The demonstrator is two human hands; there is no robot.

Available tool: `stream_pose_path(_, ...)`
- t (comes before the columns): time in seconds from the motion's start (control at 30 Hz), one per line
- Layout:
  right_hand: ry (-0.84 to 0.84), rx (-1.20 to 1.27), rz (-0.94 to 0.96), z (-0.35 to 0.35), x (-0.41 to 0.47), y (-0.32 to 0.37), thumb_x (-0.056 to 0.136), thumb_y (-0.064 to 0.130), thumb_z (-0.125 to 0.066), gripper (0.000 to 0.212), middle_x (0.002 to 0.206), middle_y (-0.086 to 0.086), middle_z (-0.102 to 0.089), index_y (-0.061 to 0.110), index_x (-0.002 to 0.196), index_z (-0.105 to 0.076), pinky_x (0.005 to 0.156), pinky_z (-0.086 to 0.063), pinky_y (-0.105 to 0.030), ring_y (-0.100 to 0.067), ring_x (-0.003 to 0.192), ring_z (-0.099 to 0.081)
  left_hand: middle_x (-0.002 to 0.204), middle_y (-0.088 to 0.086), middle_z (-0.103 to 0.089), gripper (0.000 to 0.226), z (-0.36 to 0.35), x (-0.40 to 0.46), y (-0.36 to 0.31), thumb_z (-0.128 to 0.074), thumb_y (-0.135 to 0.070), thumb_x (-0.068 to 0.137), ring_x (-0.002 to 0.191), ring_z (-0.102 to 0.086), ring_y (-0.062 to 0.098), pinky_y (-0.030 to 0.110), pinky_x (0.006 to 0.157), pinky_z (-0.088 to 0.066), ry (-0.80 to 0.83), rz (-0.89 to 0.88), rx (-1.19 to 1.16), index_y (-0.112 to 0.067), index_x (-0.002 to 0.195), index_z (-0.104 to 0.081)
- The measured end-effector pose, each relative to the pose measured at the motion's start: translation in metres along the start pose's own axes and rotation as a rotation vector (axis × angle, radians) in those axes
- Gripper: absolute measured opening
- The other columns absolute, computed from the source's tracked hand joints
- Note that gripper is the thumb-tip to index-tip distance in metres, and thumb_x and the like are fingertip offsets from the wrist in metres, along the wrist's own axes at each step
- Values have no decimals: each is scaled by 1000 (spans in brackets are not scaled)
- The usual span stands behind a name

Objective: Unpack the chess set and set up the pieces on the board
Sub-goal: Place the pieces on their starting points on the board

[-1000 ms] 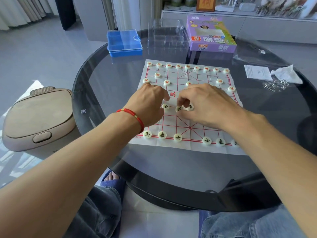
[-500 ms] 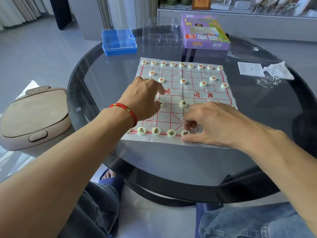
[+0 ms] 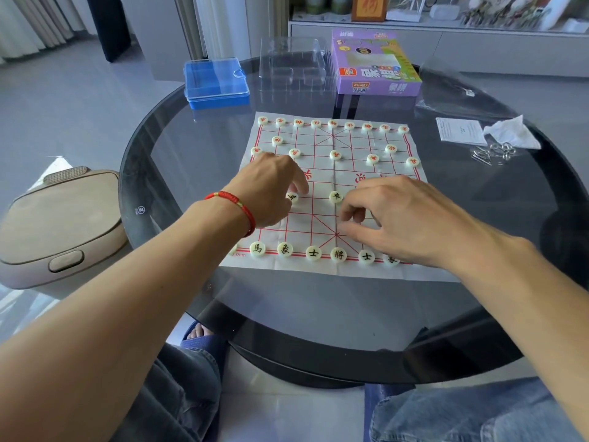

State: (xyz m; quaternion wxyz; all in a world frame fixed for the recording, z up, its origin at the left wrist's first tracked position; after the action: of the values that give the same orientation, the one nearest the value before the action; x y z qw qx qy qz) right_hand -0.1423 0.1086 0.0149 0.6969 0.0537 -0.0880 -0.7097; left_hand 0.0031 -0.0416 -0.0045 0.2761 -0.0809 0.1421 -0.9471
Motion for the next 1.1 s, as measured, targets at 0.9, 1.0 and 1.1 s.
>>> stream_pose_path(0.9, 4, 4, -2, 1, 0, -19, 98, 39, -60, 15, 96, 15, -68, 29, 102, -71, 75, -43, -27, 6, 69, -48, 109, 6, -73, 39, 1, 5, 10, -75, -21, 86, 95, -68, 19, 29, 89, -51, -28, 62, -32, -16, 124, -67)
stream_pose_path(1.0, -26, 19, -17, 3, 0, -22, 98, 38, -61, 13, 92, 16, -68, 30, 98, -72, 72, -43, -28, 7, 71, -50, 106, 4, -74, 34, 13, 3, 15, -73, -15, 88, 89, -67, 15, 25, 88, -50, -76, 68, -44, -15, 122, -70)
stream_pose_path(1.1, -73, 58, -58, 5, 1, -33, 96, 33, -64, 11, 85, 18, -65, 27, 95, -73, 73, -43, -27, 8, 71, -50, 107, 3, -73, 31, 30, -3, 29, -70, -7, 90, 85, -64, 11, 26, 86, -51, -161, 124, -23, -16, 119, -71)
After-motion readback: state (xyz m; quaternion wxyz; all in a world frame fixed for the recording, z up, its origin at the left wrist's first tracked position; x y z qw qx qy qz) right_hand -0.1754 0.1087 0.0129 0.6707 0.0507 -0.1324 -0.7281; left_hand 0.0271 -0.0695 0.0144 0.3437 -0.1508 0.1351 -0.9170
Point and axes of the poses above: each hand's wrist, its own x-axis towards the middle knuckle, its own z-axis out of the back of the hand, y = z × x, the point moved 1 cm from there along x, towards the middle knuckle
